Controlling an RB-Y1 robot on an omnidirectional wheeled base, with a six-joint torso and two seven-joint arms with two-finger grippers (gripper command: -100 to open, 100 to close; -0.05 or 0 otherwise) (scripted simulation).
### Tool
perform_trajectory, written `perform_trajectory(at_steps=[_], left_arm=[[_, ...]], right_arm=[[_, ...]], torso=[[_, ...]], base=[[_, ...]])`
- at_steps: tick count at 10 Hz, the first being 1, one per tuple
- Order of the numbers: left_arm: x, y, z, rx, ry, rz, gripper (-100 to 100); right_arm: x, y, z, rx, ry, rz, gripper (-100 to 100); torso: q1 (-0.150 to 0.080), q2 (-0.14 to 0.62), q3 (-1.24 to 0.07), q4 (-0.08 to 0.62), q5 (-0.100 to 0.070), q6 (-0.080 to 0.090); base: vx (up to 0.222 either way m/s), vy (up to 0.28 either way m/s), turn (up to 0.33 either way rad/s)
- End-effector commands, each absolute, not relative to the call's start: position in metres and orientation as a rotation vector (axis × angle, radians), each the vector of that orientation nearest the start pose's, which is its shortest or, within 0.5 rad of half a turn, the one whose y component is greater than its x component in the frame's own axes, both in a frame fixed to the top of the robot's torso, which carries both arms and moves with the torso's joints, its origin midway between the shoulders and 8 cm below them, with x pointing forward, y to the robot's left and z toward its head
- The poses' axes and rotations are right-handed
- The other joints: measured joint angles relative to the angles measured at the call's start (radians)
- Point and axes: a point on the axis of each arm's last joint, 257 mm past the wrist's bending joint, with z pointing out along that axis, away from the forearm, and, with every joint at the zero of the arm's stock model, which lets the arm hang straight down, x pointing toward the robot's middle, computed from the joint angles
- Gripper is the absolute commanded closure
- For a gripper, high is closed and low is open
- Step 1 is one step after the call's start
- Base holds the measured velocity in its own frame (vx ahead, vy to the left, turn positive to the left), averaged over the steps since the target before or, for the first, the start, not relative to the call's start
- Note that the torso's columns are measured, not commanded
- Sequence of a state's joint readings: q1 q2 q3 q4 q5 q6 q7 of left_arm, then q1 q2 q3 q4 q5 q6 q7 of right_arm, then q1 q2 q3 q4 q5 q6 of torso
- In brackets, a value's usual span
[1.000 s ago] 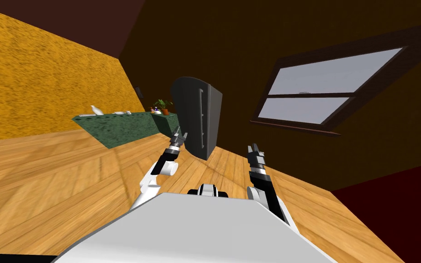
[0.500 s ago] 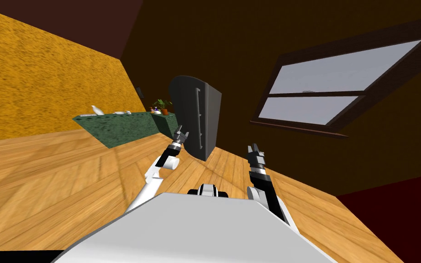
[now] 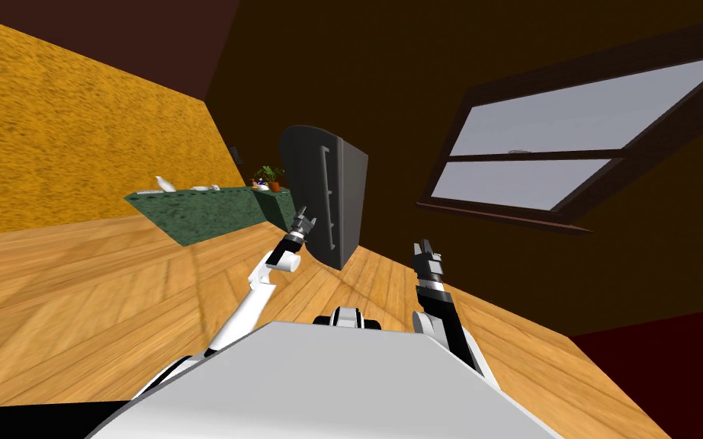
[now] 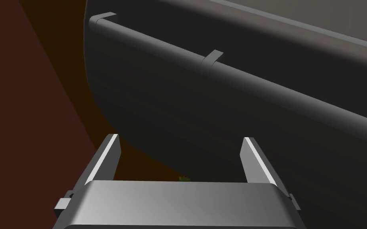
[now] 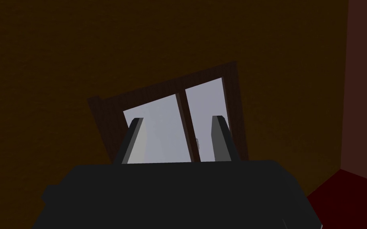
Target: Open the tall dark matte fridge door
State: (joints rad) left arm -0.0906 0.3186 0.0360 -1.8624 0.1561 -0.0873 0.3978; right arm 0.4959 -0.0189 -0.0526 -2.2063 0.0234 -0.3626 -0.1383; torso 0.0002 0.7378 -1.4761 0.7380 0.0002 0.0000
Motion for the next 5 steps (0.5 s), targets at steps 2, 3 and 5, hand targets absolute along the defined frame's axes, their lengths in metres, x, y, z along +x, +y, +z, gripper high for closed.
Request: perform_trajectory(at_steps=[2, 3, 5], left_arm=[[0.569, 0.287, -0.004, -1.038, 0.885, -1.645, -100], [0.573, 0.286, 0.000, -1.033, 0.883, -1.648, -100], [0.588, 0.295, 0.001, -1.070, 0.887, -1.637, -100]], right_arm=[[0.374, -0.304, -0.035, 0.858, 0.727, 1.304, 0], [0.374, -0.304, -0.035, 0.858, 0.727, 1.304, 0], [0.374, -0.304, -0.035, 0.858, 0.727, 1.304, 0]], torso=[[-0.001, -0.001, -0.001, 0.000, 0.000, 0.000], [0.000, 0.000, 0.000, 0.000, 0.000, 0.000], [0.001, 0.001, 0.001, 0.000, 0.000, 0.000]], base=[[0.072, -0.123, 0.028], [0.044, -0.097, 0.022], [0.042, -0.086, 0.033]])
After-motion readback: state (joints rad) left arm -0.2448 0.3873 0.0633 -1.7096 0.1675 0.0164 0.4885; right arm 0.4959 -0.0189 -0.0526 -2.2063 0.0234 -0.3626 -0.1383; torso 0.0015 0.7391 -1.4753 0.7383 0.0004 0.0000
